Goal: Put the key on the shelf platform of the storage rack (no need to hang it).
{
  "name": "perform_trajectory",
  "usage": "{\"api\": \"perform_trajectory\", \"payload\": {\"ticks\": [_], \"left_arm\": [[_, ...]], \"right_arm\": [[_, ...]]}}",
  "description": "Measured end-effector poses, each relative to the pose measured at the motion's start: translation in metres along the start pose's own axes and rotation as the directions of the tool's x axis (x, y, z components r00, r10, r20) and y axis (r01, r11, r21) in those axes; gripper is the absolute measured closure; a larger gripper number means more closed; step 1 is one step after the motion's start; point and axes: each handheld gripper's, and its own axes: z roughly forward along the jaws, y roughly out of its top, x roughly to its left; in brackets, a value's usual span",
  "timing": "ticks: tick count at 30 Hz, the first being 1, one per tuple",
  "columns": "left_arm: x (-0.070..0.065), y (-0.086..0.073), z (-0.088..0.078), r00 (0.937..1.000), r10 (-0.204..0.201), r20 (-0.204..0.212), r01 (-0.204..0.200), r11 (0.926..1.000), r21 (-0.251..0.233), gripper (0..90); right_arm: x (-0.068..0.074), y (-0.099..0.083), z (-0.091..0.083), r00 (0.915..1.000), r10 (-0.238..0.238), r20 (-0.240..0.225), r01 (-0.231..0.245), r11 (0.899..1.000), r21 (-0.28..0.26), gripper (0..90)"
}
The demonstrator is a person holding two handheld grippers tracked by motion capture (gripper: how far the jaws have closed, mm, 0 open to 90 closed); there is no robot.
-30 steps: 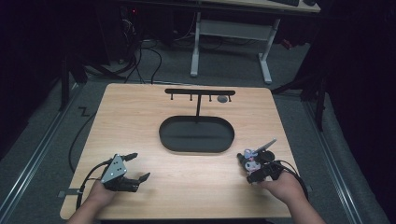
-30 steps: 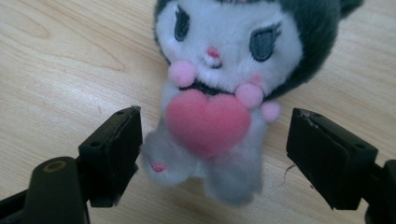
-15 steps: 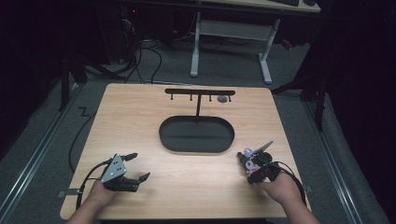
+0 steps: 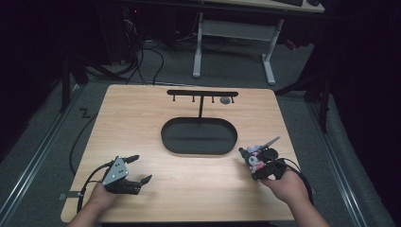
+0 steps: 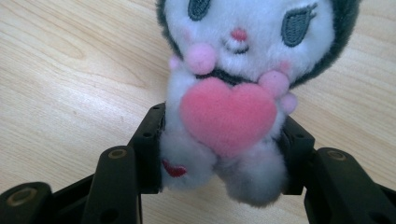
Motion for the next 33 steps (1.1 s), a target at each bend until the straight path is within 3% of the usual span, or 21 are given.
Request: {"api": "perform_trajectory", "payload": {"ticks": [10,18,21,24,28,33], "left_arm": [[-0.001,-0.001,-0.002,1.0,0.002,-0.001,-0.002,1.0,-0.004,15.4],[0.0,-0.001,-0.002,1.0,-0.003,-0.001,0.003,1.0,-0.007,15.4],[0.0,-0.001,-0.002,1.0,-0.001,0.003,0.001,1.0,-0.007,15.4],[0.0,0.0,-0.001,1.0,-0.001,0.002,0.001,1.0,-0.006,15.4],[0.001,-0.001,-0.001,1.0,-0.006,0.004,0.006,1.0,-0.007,15.4],[0.001,-0.001,-0.001,1.0,-0.005,0.007,0.005,0.9999,-0.011,15.4]], "right_arm": [[0.005,0.011,0.002,0.9998,-0.018,-0.004,0.018,1.0,0.0,47.8],[0.011,0.03,-0.009,0.9994,-0.034,-0.003,0.034,0.999,-0.026,47.8],[0.015,0.035,-0.012,0.9991,-0.036,-0.022,0.035,0.998,-0.049,47.8],[0.02,0.042,-0.012,0.9987,-0.051,-0.007,0.051,0.998,-0.044,47.8],[0.026,0.05,-0.013,0.9976,-0.061,-0.032,0.059,0.996,-0.06,47.8],[0.031,0.061,-0.009,0.9973,-0.069,-0.025,0.067,0.996,-0.053,47.8]]}}
